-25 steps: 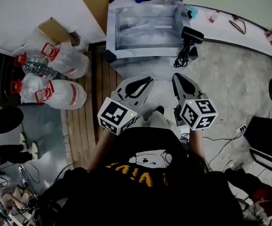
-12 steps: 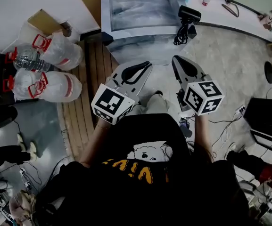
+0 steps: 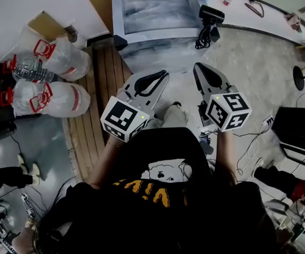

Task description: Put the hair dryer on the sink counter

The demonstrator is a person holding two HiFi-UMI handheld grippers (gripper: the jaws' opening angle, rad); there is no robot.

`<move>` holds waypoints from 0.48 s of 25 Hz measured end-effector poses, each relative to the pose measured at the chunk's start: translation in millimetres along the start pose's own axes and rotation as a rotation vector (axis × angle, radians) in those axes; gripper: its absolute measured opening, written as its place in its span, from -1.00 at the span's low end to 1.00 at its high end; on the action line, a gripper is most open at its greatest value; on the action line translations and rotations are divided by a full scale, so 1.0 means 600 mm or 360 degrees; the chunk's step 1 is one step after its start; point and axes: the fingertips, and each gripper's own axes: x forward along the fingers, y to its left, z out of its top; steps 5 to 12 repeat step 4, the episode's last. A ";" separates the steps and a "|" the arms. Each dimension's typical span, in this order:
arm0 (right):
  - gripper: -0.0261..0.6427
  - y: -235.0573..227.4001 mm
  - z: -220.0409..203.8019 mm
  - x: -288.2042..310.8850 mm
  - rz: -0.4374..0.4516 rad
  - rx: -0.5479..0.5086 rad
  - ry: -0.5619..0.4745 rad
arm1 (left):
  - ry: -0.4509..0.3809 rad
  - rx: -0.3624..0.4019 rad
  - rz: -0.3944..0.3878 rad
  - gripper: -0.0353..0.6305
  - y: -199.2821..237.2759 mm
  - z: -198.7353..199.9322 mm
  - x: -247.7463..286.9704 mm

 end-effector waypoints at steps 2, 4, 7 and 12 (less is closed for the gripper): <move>-0.91 0.001 0.001 0.005 -0.0011 0.0015 -0.0002 | 0.0001 -0.0016 0.0006 -0.82 0.009 -0.002 -0.003; -0.91 0.000 0.001 0.011 -0.0022 0.0029 0.0001 | 0.0004 -0.0033 0.0010 -0.82 0.018 -0.003 -0.003; -0.91 0.000 0.001 0.011 -0.0022 0.0029 0.0001 | 0.0004 -0.0033 0.0010 -0.82 0.018 -0.003 -0.003; -0.91 0.000 0.001 0.011 -0.0022 0.0029 0.0001 | 0.0004 -0.0033 0.0010 -0.82 0.018 -0.003 -0.003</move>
